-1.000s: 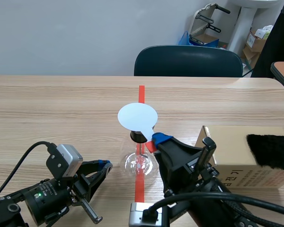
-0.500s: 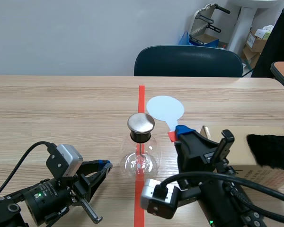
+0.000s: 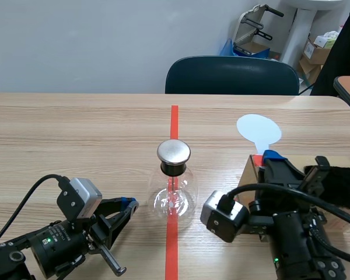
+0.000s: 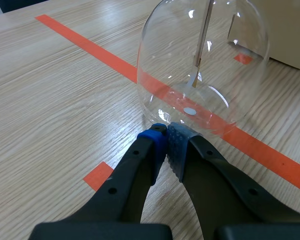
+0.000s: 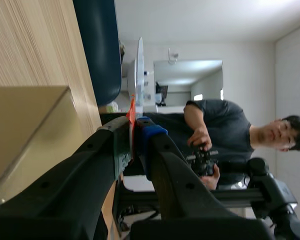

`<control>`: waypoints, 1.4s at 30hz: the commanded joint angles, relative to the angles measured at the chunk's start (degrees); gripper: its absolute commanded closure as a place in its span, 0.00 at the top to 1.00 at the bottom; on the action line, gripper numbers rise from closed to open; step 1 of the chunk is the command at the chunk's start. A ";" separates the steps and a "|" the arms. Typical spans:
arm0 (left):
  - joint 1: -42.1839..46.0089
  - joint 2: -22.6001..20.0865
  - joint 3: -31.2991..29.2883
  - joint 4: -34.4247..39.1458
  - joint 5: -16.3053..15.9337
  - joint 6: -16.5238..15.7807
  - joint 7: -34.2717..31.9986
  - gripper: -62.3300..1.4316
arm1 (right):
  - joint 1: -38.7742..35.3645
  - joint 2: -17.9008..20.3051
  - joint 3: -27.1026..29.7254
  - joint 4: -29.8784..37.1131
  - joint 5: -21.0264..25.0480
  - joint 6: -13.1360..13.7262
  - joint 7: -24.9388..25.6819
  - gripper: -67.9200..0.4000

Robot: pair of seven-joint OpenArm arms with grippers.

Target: Do the electroscope experiment

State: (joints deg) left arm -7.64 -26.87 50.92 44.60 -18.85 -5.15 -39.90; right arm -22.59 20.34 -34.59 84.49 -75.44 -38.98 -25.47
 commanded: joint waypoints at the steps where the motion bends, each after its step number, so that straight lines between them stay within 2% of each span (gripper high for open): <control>1: -0.46 0.00 -0.26 0.72 0.04 -0.13 -0.79 0.07 | 0.37 0.13 0.50 1.18 -0.11 -0.83 -1.31 0.03; 7: -0.46 0.00 -0.26 0.72 0.04 -0.13 -0.79 0.07 | 0.37 0.13 0.50 1.18 -0.13 -0.83 -5.07 0.03; 13: -0.46 0.00 -0.26 0.72 0.04 -0.13 -0.79 0.07 | 0.37 0.13 0.50 1.18 -0.13 -0.81 -3.37 0.03; 18: -0.44 0.00 -0.26 0.72 0.04 -0.13 -0.79 0.07 | 0.37 0.13 0.50 1.18 -0.13 -0.81 2.69 0.03; 31: -0.44 0.00 -0.26 0.72 0.04 -0.13 -0.76 0.07 | 0.39 0.13 0.50 1.18 -0.26 -0.81 22.88 0.03; 42: -0.44 0.00 -0.26 0.72 0.04 -0.13 -0.76 0.07 | 0.39 0.13 0.50 1.18 -0.26 -0.81 33.20 0.03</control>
State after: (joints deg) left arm -7.64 -26.87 50.92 44.60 -18.85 -5.15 -39.88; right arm -22.59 20.34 -34.59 84.49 -75.64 -38.98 7.66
